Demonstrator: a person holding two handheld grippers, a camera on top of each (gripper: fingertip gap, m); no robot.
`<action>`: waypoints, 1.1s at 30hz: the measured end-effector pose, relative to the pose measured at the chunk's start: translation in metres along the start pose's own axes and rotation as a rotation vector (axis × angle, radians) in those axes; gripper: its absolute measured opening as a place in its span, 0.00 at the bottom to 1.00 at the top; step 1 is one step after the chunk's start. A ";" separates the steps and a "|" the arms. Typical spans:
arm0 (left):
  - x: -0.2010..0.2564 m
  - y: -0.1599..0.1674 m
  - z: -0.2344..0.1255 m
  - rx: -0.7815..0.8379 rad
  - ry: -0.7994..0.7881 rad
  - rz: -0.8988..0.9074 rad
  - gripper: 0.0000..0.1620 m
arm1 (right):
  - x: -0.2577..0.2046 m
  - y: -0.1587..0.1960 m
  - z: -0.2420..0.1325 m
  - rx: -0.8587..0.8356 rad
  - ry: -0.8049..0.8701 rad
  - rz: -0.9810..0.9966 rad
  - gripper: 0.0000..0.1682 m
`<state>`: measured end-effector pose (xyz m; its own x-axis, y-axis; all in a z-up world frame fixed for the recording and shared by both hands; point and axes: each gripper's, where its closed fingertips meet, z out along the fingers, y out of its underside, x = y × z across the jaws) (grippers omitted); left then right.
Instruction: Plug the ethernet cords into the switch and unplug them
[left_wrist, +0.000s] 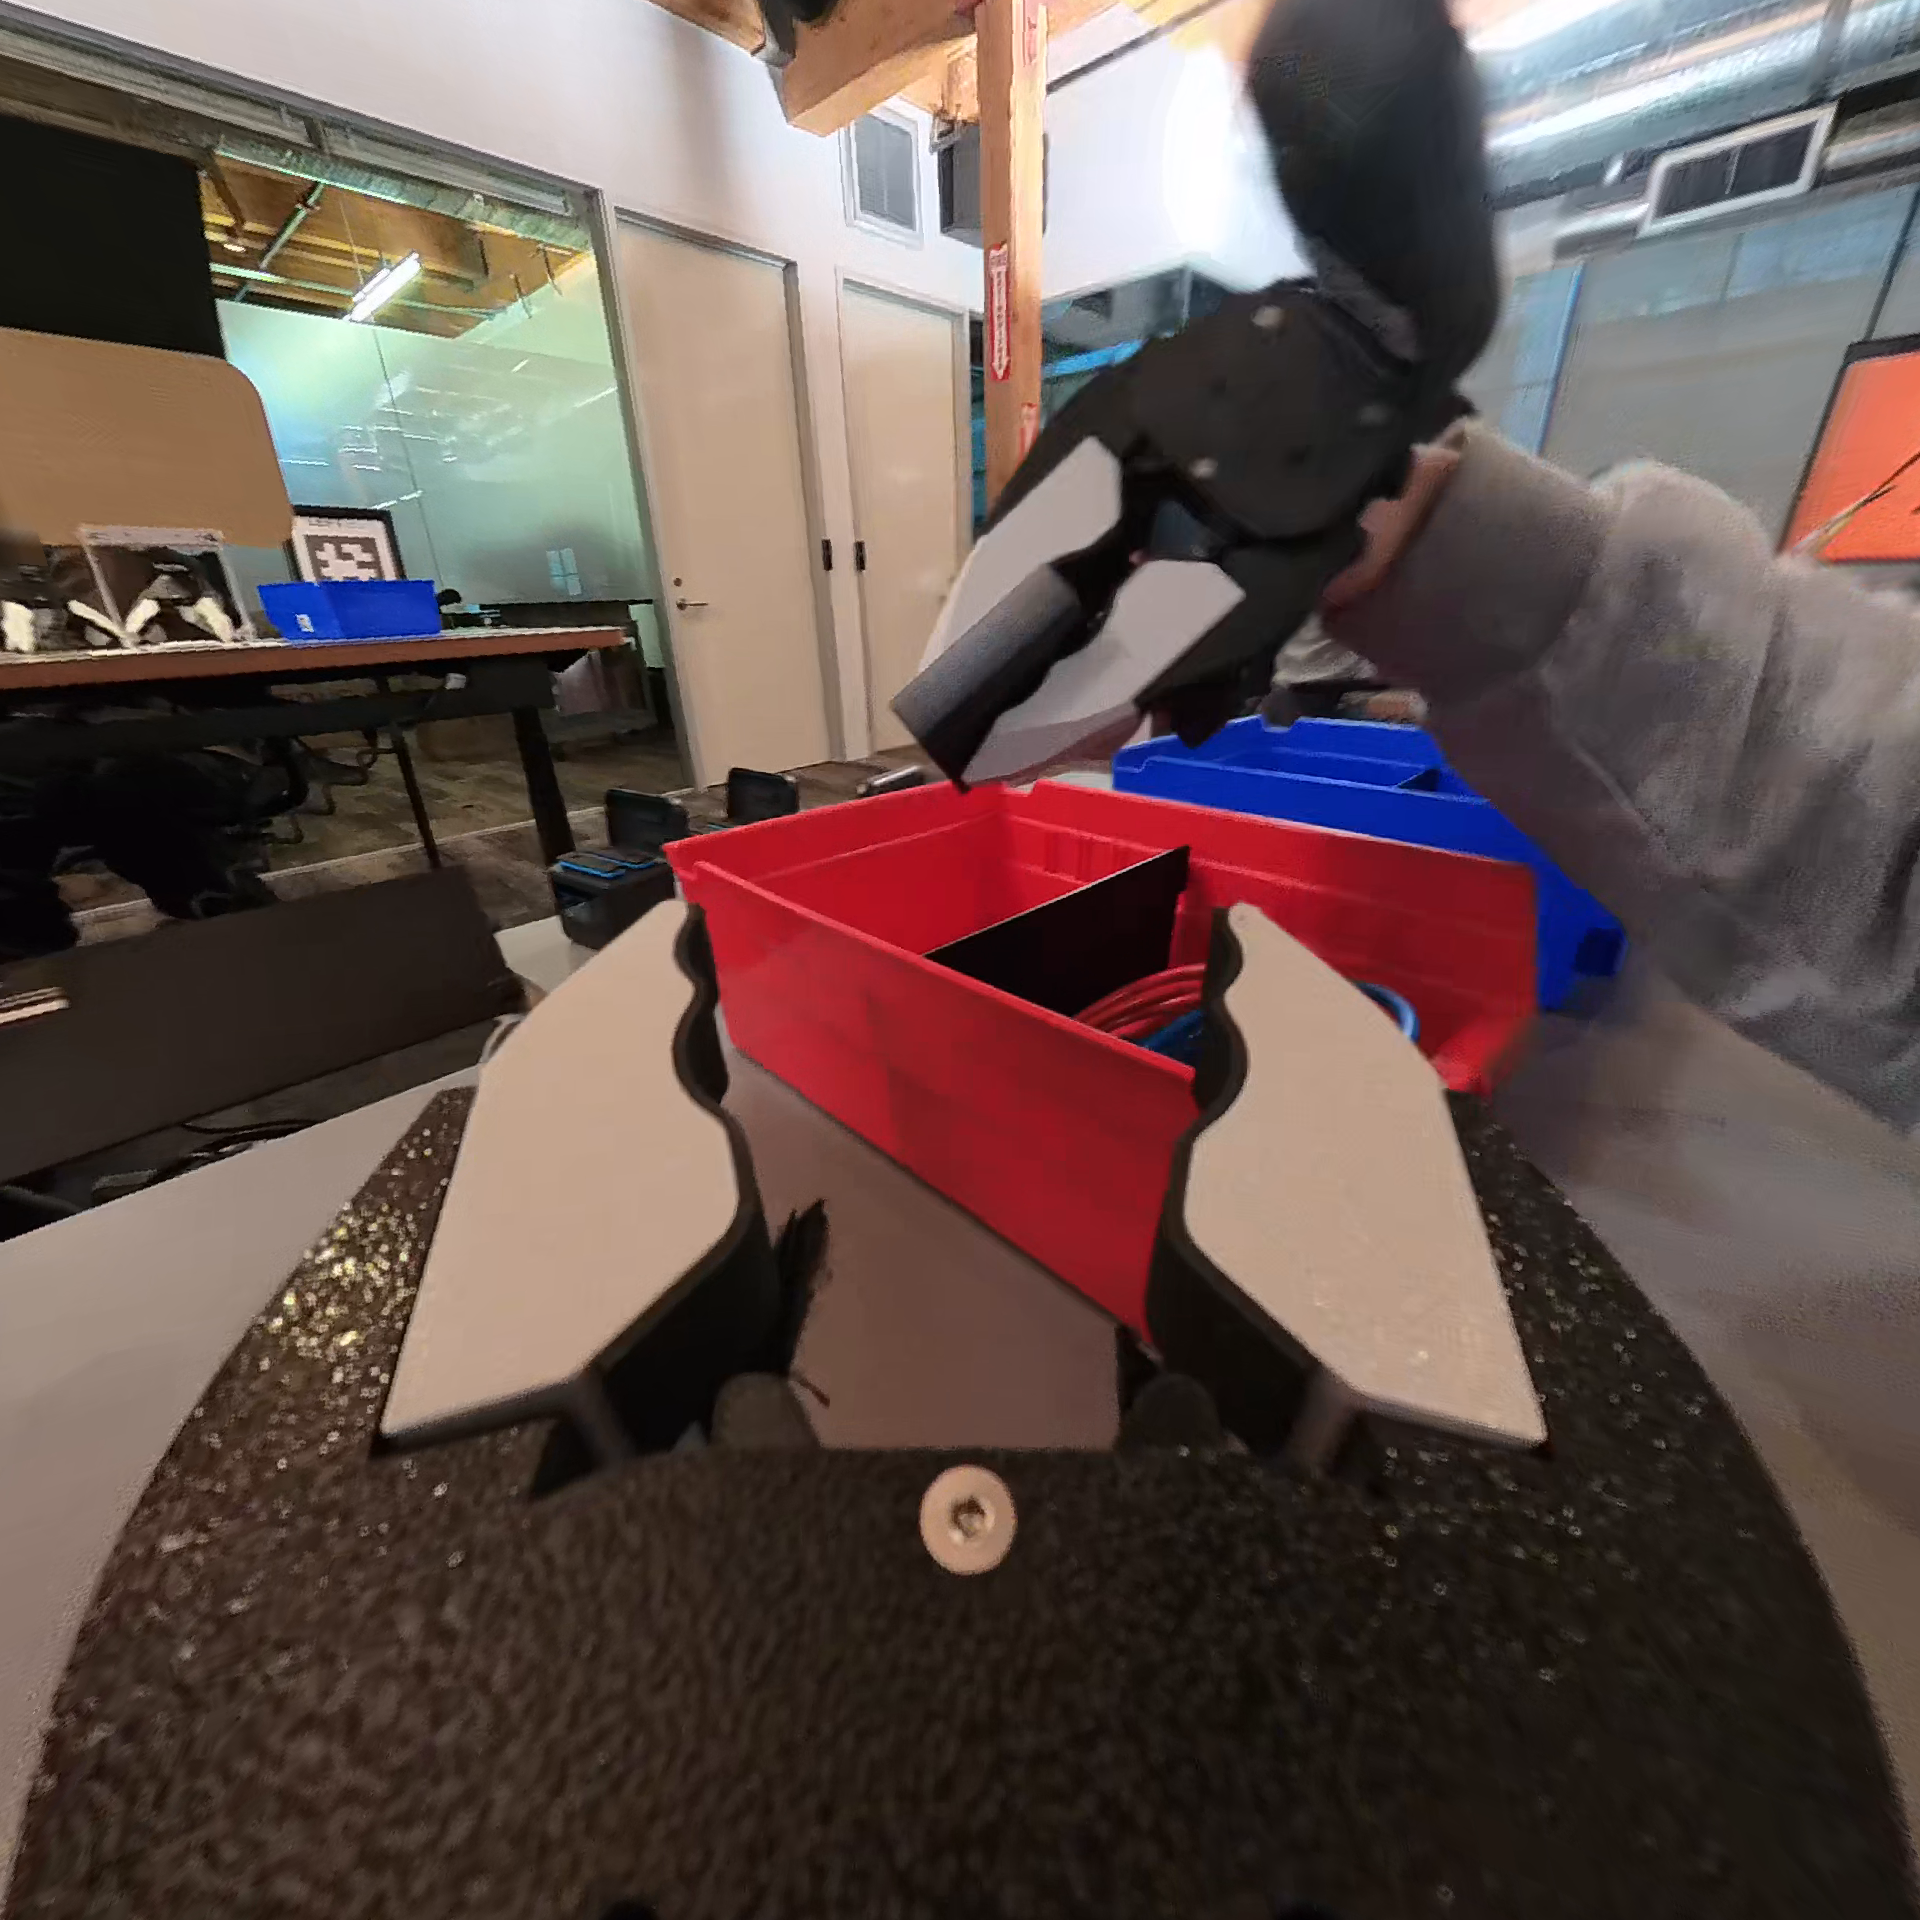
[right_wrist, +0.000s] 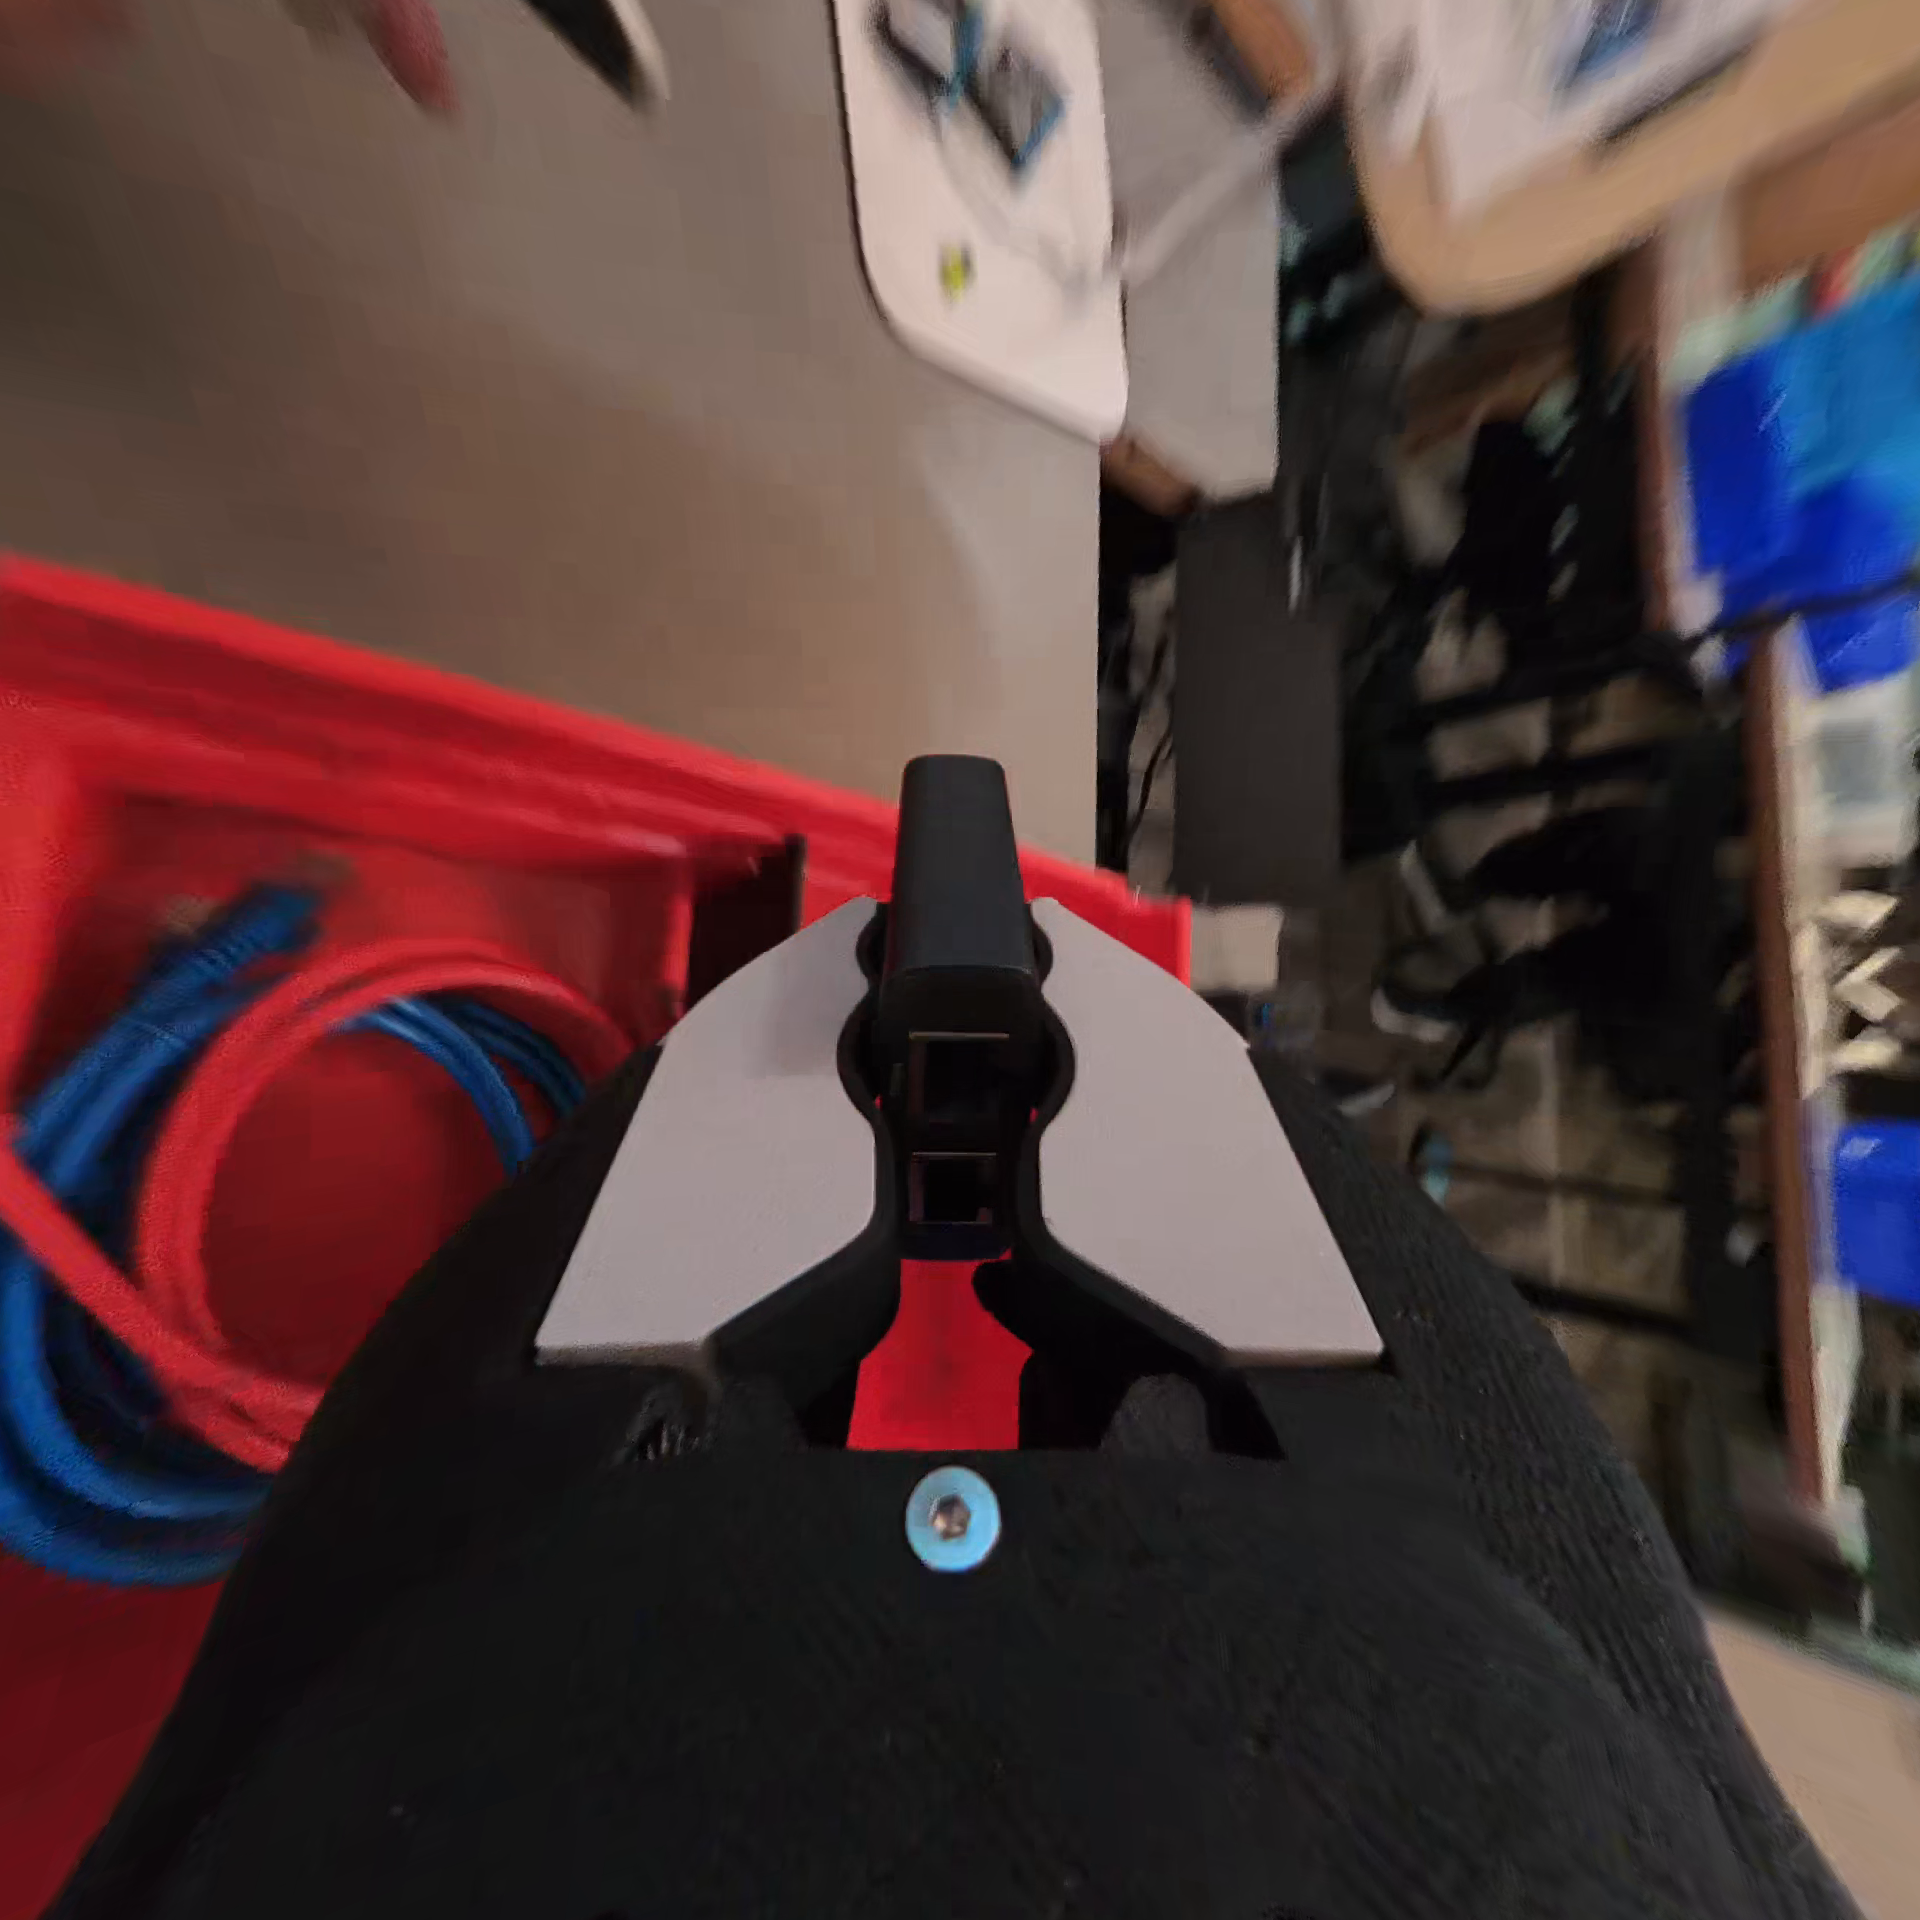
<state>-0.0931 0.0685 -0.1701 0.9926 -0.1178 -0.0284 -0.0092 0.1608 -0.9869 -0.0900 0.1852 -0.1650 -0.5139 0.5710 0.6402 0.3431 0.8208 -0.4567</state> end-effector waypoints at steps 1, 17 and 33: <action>0.001 -0.002 -0.001 0.012 0.019 -0.023 0.55 | -0.009 -0.017 -0.007 0.074 0.023 -0.037 0.13; 0.069 -0.025 -0.022 0.046 0.670 -0.511 0.49 | -0.103 -0.115 -0.036 0.516 0.270 -0.508 0.12; 0.066 -0.020 -0.024 0.055 0.687 -0.519 0.38 | -0.112 -0.121 -0.033 0.550 0.255 -0.479 0.14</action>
<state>-0.0305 0.0340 -0.1557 0.5763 -0.7532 0.3171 0.4488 -0.0326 -0.8930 -0.0479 0.0227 -0.1607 -0.2874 0.1962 0.9375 -0.3455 0.8916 -0.2925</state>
